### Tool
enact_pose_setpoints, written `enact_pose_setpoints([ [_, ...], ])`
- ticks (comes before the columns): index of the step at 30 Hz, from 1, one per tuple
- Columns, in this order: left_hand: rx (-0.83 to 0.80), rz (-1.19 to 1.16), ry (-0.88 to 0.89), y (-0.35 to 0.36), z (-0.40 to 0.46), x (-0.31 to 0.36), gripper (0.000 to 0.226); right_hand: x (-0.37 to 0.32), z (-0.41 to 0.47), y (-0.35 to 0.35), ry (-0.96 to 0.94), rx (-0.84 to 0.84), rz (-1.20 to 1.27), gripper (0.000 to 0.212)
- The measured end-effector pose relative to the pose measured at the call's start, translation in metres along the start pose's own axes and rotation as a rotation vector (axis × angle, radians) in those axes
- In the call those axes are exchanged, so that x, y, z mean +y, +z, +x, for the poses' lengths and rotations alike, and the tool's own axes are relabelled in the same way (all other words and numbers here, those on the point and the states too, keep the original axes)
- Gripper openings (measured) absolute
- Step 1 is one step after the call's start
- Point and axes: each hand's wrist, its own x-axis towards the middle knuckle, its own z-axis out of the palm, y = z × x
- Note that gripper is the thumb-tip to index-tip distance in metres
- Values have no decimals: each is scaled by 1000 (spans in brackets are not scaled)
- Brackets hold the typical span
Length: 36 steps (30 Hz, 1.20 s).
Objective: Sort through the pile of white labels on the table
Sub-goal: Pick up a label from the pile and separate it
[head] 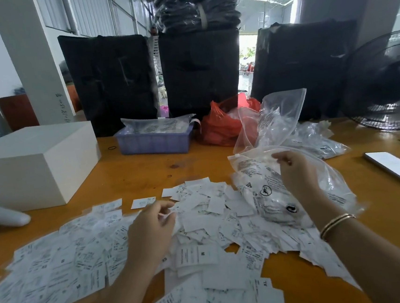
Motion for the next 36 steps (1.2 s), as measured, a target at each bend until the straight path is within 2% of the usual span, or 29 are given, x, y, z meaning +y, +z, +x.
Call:
enact_pose_setpoints([
  [2,44,106,59,3,0,2,19,19,15,-4,44,-166,-221,27],
  [4,70,117,98,4,0,4,17,32,23,-3,43,-347,-453,26],
  [6,76,102,137,5,-1,4,13,37,24,0,33,-424,-577,34],
  [10,31,81,216,9,-4,2,12,33,21,6,56,-385,-561,30],
  [14,-26,74,271,11,-4,2,13,32,23,4,138,-377,-441,31],
  [16,-37,75,295,11,-4,3,14,31,22,1,111,-363,-473,32],
  [18,-98,75,341,10,-5,3,18,27,19,-3,45,-275,-512,38],
  [20,-237,113,395,11,-8,3,26,23,14,-6,-52,-139,-499,43],
  [23,-367,262,407,12,-9,0,34,10,7,-8,-130,7,-293,37],
  [26,-286,308,347,9,-5,-4,35,-14,-6,-3,-150,29,7,22],
  [30,-94,396,286,3,-1,-10,32,-45,-39,12,-147,-169,398,23],
  [34,14,455,243,-4,-1,-10,34,-57,-75,32,-60,-516,593,22],
  [36,46,464,208,-7,-1,-8,37,-56,-88,40,-44,-602,592,24],
])
